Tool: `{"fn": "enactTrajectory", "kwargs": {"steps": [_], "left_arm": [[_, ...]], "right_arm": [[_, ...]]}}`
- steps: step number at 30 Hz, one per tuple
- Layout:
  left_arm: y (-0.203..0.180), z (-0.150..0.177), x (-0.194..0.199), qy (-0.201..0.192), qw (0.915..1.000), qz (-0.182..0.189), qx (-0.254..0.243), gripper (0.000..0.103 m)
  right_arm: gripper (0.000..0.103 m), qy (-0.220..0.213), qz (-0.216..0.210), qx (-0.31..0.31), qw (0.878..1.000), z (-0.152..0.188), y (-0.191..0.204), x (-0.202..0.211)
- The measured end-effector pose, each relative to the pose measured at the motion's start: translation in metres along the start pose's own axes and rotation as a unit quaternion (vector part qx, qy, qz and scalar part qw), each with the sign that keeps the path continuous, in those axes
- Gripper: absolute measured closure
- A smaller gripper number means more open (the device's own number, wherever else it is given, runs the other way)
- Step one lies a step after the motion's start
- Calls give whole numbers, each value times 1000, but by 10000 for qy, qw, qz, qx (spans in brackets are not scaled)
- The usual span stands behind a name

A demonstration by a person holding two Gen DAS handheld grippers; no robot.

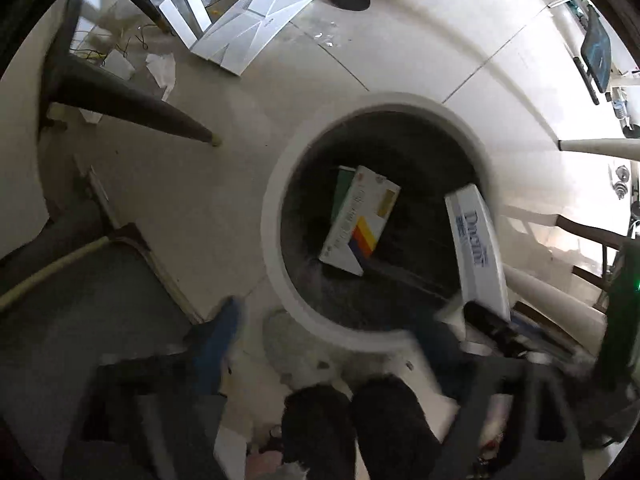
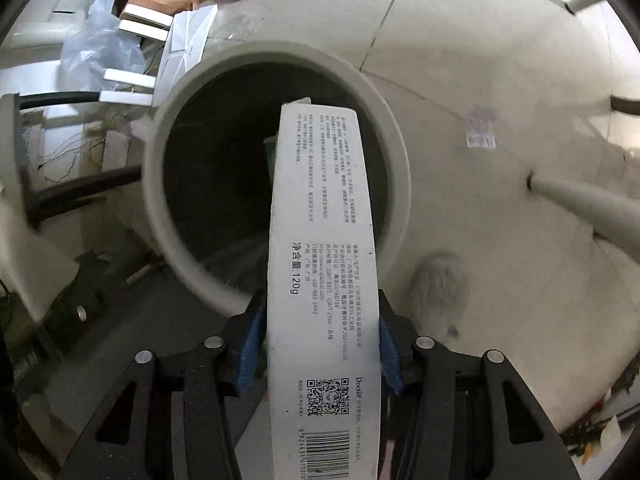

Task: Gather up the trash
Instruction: 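Carry both items over the bin and release them inside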

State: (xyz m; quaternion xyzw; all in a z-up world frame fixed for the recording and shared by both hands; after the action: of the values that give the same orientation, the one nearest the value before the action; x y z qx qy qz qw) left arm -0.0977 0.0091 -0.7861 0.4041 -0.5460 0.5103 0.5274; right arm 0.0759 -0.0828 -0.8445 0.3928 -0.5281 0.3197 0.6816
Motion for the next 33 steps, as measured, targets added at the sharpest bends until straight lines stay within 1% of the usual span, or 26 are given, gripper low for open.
{"fn": "enactTrajectory", "kwargs": {"steps": [1,2,5,9,10,13,17,26,33], "left_arm": [[2,0,-1,-19,10000,-43,2,2],[3,1,-1,-59,9999,-112,8,2],[9,6,12,-163,9994,-291,8,2],[10,15,36,-312,9975,-622,-136,2],[8,18,46,-367,9967,-698,-193,2],[4,22,66,-444,9955,-798,-264,2],[-2,32,99,-561,9926,-993,-407,2],[-12,63,179,-652,9925,-953,-402,2],[-19,96,258,-754,9924,-886,-399,2]], "right_arm": [[9,-154,46,40,9999,-5,0,-1],[0,-265,54,35,9996,-6,-5,2],[0,-482,207,92,9986,-10,-9,14],[0,-635,524,333,9960,-4,2,34],[0,-684,665,449,9944,1,7,42],[0,-742,880,592,9916,12,17,59],[0,-782,933,594,9908,24,22,89],[0,-935,918,694,9889,57,40,181],[0,-996,841,811,9881,89,58,262]]}}
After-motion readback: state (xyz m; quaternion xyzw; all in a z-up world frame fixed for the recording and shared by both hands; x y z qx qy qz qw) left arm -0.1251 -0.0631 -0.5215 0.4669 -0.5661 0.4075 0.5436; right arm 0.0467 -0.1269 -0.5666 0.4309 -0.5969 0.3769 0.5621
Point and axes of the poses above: each gripper's, at about its wrist camera, not at the fingertips, and x roughly against the way its jaws point, y to its left, z to its underside, the point moved 1 cm from there along -x, roughly the way its jaws point, and after that the axes turned 7 degrees about -y, right-handed, at the moved point
